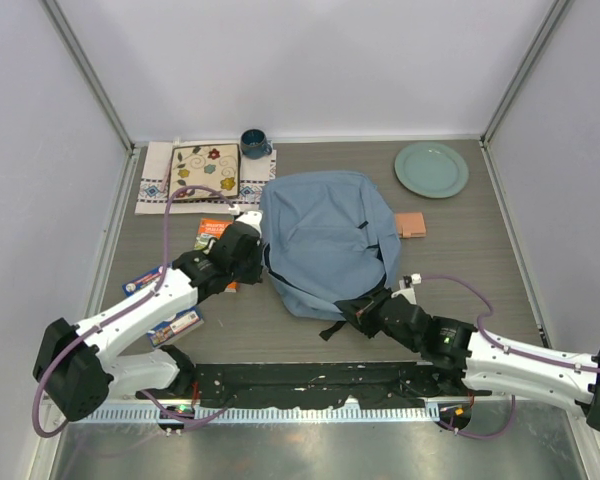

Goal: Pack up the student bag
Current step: Unzip the student bag at the center of the board.

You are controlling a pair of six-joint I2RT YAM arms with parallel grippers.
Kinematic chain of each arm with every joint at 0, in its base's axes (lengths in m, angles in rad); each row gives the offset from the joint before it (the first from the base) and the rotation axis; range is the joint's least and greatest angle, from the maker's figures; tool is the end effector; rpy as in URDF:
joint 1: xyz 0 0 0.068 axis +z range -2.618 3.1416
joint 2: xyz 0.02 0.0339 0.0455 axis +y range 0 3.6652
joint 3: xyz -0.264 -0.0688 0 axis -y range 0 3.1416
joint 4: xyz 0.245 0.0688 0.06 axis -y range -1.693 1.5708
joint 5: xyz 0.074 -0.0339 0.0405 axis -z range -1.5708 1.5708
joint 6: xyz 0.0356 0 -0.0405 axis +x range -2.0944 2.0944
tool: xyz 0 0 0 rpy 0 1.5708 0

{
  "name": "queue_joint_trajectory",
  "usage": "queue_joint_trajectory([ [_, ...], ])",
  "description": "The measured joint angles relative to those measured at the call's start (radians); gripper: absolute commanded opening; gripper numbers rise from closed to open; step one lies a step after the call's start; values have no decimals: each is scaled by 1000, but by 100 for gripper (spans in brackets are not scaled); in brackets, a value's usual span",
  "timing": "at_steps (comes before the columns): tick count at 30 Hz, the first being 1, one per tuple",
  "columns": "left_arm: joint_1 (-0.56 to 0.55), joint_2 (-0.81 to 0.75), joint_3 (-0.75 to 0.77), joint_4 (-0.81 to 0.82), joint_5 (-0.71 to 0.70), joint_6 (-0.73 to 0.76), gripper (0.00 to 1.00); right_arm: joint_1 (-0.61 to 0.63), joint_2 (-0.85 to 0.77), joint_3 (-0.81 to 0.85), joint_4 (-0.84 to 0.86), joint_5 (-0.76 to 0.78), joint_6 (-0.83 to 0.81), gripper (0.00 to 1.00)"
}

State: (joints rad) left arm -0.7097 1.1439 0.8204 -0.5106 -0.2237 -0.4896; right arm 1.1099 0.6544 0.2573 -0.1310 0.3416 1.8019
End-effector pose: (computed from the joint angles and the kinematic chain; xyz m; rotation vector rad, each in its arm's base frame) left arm 0.1835 -0.1472 0.2523 0.1600 2.3936 -0.2998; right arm 0.0785 0.1313 0.1806 1.0312 2.1638 1.3138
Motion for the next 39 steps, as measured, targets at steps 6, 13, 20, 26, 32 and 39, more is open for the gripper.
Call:
queue_joint_trajectory([
  [6,44,35,38,-17,72,49,0,-1,6,-1,6,1,-17,1],
  [13,92,-7,41,-54,332,194,0,-1,-54,-29,-59,9,-52,1],
  [20,100,15,41,-101,283,180,0,1,-120,-40,-49,16,-99,1],
  [26,107,45,79,-102,290,161,0,1,-151,-77,-21,16,-114,24],
  [32,163,53,82,-71,324,123,0,1,-141,-69,-93,9,-157,61],
  [39,175,-31,-13,-19,336,24,0,1,-19,128,-147,-43,-132,64],
])
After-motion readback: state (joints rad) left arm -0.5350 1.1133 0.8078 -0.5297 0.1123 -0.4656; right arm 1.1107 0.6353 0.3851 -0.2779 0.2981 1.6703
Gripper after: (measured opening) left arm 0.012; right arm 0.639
